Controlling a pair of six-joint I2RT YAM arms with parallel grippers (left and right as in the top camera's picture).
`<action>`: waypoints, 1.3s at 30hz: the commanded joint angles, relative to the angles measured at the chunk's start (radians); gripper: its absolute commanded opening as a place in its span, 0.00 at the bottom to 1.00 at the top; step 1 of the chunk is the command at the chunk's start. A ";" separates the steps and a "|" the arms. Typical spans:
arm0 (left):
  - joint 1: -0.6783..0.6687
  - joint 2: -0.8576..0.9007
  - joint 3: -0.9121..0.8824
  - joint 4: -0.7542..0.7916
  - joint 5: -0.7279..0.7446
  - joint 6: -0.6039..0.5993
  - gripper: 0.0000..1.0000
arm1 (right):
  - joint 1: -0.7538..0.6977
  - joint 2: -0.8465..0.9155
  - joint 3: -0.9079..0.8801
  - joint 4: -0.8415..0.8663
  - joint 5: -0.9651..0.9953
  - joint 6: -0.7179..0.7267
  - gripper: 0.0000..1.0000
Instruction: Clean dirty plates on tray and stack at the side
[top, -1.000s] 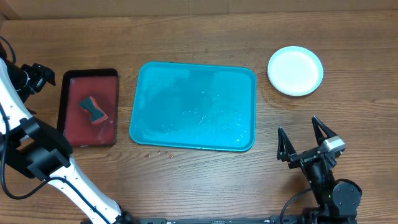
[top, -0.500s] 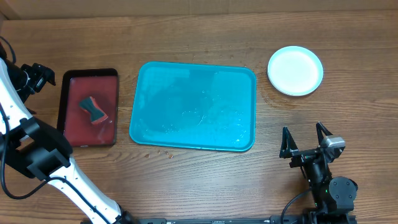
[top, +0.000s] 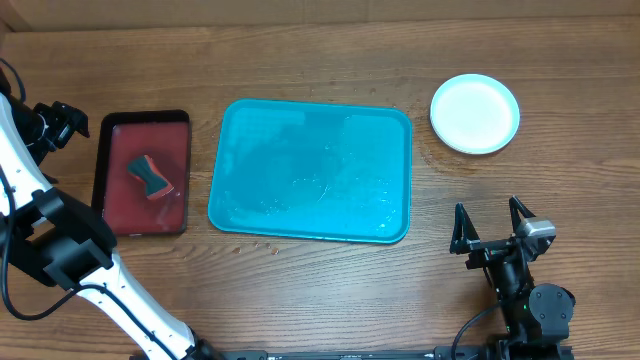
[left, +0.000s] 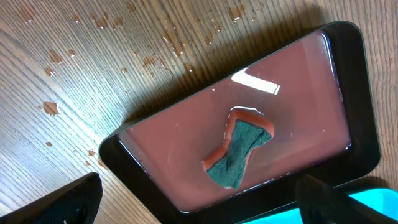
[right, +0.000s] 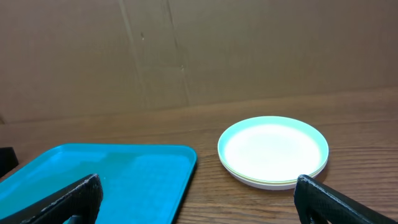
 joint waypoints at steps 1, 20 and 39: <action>-0.007 -0.023 0.016 0.001 0.000 0.020 1.00 | 0.005 -0.008 -0.010 0.005 0.013 0.000 1.00; -0.006 -0.032 0.016 -0.051 0.012 0.024 1.00 | 0.005 -0.008 -0.010 0.005 0.013 0.000 1.00; -0.176 -0.733 -0.643 0.377 0.034 0.328 1.00 | 0.005 -0.008 -0.010 0.005 0.013 0.000 1.00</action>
